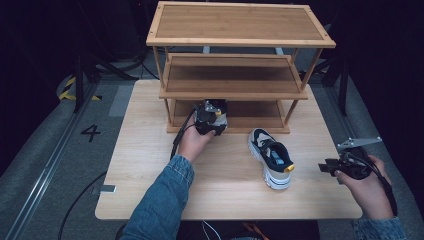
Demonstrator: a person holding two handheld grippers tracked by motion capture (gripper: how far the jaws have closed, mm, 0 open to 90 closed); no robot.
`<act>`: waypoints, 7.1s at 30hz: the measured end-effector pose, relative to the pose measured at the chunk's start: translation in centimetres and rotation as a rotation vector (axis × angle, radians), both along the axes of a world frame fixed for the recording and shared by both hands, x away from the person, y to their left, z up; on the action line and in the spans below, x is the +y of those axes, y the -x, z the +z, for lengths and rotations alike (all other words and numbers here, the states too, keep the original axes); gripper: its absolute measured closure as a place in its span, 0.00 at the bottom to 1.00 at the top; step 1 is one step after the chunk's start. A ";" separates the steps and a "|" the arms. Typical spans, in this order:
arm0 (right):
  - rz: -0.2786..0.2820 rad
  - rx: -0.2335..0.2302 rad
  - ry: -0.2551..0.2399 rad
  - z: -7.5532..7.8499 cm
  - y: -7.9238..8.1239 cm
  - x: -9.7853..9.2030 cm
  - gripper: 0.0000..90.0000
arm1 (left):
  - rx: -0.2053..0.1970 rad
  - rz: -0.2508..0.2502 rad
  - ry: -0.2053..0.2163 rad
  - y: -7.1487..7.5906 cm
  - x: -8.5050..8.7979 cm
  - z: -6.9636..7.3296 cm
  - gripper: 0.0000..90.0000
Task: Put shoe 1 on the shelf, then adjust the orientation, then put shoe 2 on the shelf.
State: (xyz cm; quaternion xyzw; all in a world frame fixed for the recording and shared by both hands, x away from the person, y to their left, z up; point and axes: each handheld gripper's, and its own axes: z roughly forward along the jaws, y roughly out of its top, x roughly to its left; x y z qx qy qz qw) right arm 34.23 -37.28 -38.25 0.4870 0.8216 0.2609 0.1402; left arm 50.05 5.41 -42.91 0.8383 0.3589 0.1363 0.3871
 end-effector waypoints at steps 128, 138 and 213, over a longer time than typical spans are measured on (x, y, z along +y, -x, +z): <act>0.509 0.153 0.053 -3.2 -2.5 16.5 0.70 | 0.313 0.037 -0.264 9.5 8.8 3.8 0.29; 0.549 0.149 0.072 -2.9 -2.6 16.6 0.73 | 0.297 0.054 -0.251 9.7 9.3 4.1 0.29; 0.660 -0.074 0.159 -1.4 -17.2 22.2 0.57 | 0.284 0.065 -0.217 10.3 11.1 4.6 0.27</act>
